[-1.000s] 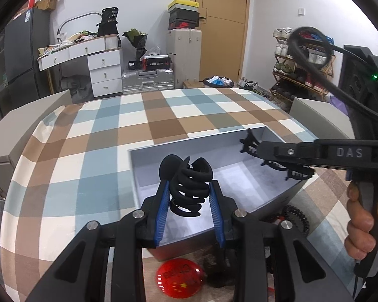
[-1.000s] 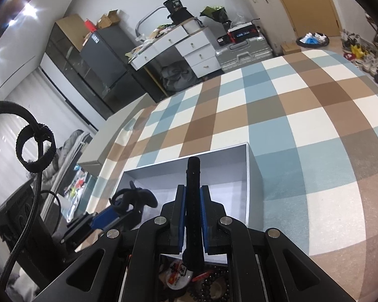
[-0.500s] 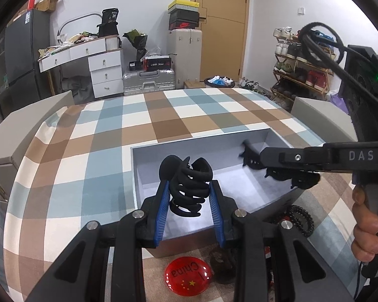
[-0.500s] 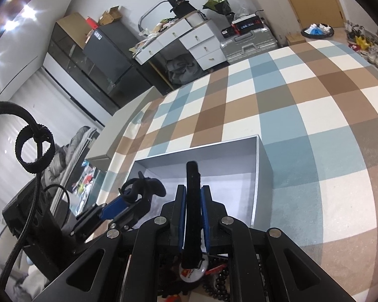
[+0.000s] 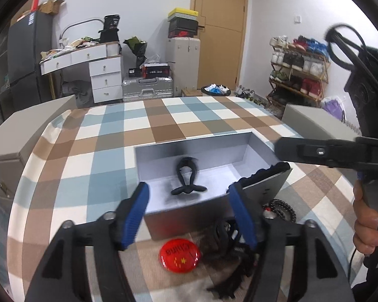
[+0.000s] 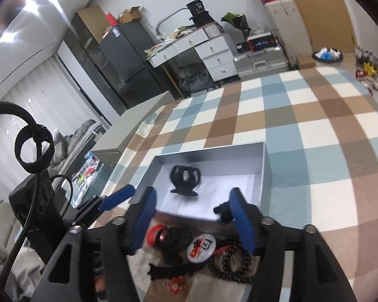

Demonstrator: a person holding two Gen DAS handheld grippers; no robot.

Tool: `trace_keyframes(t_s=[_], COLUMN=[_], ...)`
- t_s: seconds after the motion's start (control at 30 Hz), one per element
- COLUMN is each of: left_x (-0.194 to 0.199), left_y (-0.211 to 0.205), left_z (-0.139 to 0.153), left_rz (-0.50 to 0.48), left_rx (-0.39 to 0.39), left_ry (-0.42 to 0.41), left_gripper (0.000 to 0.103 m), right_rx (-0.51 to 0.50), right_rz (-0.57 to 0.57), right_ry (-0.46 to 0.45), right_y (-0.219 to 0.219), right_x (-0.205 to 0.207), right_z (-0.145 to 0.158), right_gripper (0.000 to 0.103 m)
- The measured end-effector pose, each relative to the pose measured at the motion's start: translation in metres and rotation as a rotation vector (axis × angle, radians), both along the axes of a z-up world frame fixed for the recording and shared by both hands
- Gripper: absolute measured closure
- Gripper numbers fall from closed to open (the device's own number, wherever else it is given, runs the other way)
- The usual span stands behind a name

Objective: Organize jewelry
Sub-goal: 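Withdraw the left tool from the box back to the pile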

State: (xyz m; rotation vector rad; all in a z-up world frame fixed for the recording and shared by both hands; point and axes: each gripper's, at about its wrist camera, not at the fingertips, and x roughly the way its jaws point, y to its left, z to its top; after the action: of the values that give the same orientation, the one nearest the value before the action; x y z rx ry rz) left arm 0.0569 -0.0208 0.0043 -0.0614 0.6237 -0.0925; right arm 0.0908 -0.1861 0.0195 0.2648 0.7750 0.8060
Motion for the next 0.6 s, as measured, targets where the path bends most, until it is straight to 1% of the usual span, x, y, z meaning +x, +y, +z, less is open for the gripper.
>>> trace_keyframes(t_s=[0.03,0.07,0.1,0.13,0.17,0.23,0.27,0.33,0.43,0.5,0.57,0.6], left_x=[-0.002,-0.007,-0.01,-0.013,-0.015,-0.017,-0.019,-0.019,-0.019,-0.018,-0.018,-0.016], left_y=[0.0,0.0,0.0,0.001,0.001,0.003,0.004,0.004,0.004,0.003,0.003,0.002], left_z=[0.0,0.001,0.001,0.001,0.001,0.001,0.0,-0.002,-0.006,-0.009,-0.013,-0.016], left_rz=[0.002,0.004,0.005,0.011,0.019,0.031,0.034,0.026,0.037,0.033,0.029,0.03], left_rx=[-0.004,-0.013,-0.018,-0.018,-0.019,-0.021,-0.03,-0.03,0.009,0.024,0.032,0.038], left_ry=[0.0,-0.004,-0.006,-0.007,-0.005,0.005,0.006,0.011,0.02,0.027,0.035,0.043], left_gripper=[0.031,0.025,0.019,0.015,0.012,0.001,0.001,0.001,0.001,0.001,0.001,0.001], right_rx=[-0.012,-0.034,-0.047,-0.074,-0.094,-0.13,-0.143,-0.201,-0.244,-0.249,-0.246,-0.246], right_rz=[0.0,-0.001,-0.001,0.003,0.009,0.021,0.023,0.027,0.032,0.047,0.061,0.069], right_ry=[-0.008,-0.016,-0.02,-0.024,-0.03,-0.052,-0.058,-0.06,-0.04,-0.018,-0.008,0.0], right_y=[-0.001,-0.002,-0.003,-0.003,-0.004,-0.006,-0.006,-0.005,-0.005,-0.006,-0.009,-0.009], right_x=[-0.003,-0.006,-0.009,-0.013,-0.016,-0.023,-0.025,-0.025,-0.021,-0.018,-0.017,-0.017], right_z=[0.002,0.004,0.004,0.004,0.002,-0.003,-0.005,-0.012,-0.022,-0.029,-0.033,-0.035], right_gripper=[0.023,0.02,0.013,0.011,0.011,0.011,0.011,0.011,0.011,0.012,0.014,0.021])
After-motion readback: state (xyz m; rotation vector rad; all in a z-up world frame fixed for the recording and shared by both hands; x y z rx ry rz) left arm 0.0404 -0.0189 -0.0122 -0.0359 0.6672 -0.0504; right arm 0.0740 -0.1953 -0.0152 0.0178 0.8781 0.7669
